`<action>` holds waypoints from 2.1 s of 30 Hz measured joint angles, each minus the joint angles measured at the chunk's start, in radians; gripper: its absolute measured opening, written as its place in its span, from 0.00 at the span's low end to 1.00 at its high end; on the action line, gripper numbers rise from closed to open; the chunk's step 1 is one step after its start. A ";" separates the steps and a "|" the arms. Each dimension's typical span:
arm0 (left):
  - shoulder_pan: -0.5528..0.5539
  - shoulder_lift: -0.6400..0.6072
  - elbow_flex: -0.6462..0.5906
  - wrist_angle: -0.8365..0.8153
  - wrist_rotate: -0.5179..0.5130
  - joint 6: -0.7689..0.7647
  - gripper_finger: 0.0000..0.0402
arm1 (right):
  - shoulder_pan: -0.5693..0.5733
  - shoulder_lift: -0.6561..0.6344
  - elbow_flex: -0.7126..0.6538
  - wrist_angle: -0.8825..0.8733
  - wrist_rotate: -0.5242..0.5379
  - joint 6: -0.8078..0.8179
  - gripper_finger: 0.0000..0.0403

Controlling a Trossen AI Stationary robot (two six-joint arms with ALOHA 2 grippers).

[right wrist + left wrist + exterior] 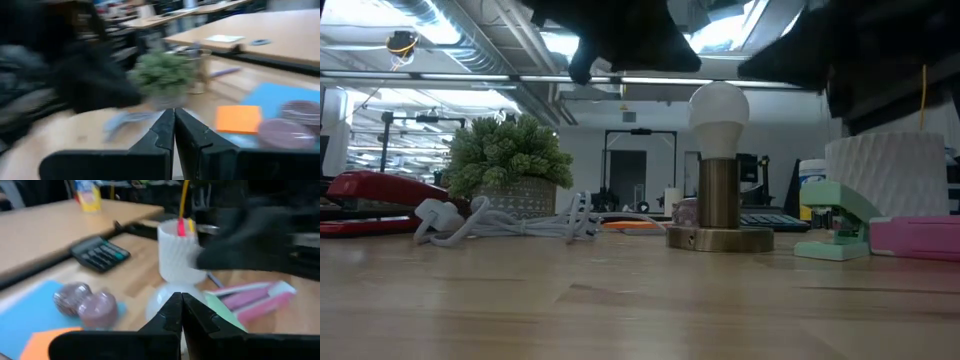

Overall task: Screw lightbulb
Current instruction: Remove the white lightbulb from the lamp socket

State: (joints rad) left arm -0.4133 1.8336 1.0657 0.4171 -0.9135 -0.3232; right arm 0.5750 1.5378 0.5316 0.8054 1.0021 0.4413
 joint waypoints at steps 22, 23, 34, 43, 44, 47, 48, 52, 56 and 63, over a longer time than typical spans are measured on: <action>0.122 -0.001 0.000 -0.125 0.138 -0.091 0.00 | 0.001 0.083 0.001 -0.006 -0.079 0.057 0.04; 0.118 -0.001 0.000 -0.125 0.138 -0.089 0.00 | -0.007 0.083 0.000 -0.013 -0.083 0.058 0.04; 0.079 -0.003 -0.002 -0.134 0.115 -0.102 0.00 | -0.035 0.081 0.000 -0.035 -0.052 0.059 0.04; 0.044 -0.002 0.004 -0.128 0.196 -0.129 0.00 | -0.047 0.082 0.001 -0.045 0.080 0.059 0.04; 0.037 -0.002 0.001 -0.137 0.196 -0.125 0.00 | -0.047 0.082 0.002 -0.047 0.088 0.060 0.04; 0.031 -0.002 0.001 -0.140 0.170 -0.124 0.00 | -0.058 0.082 0.001 -0.053 0.061 0.059 0.04; 0.030 -0.002 0.001 -0.139 0.163 -0.125 0.00 | -0.063 0.082 0.001 -0.055 0.057 0.059 0.04; 0.017 -0.002 0.000 -0.139 0.136 -0.123 0.00 | -0.068 0.074 0.000 -0.054 0.048 0.054 0.04; 0.004 -0.007 0.000 -0.127 0.066 -0.096 0.00 | -0.058 0.039 0.001 -0.044 0.045 0.041 0.04; 0.012 -0.007 0.000 -0.029 0.005 0.017 0.00 | -0.015 -0.041 0.000 -0.035 -0.025 -0.007 0.04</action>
State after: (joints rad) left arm -0.4017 1.8263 1.0660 0.3878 -0.9084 -0.3058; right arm 0.5598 1.4966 0.5320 0.7700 0.9774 0.4346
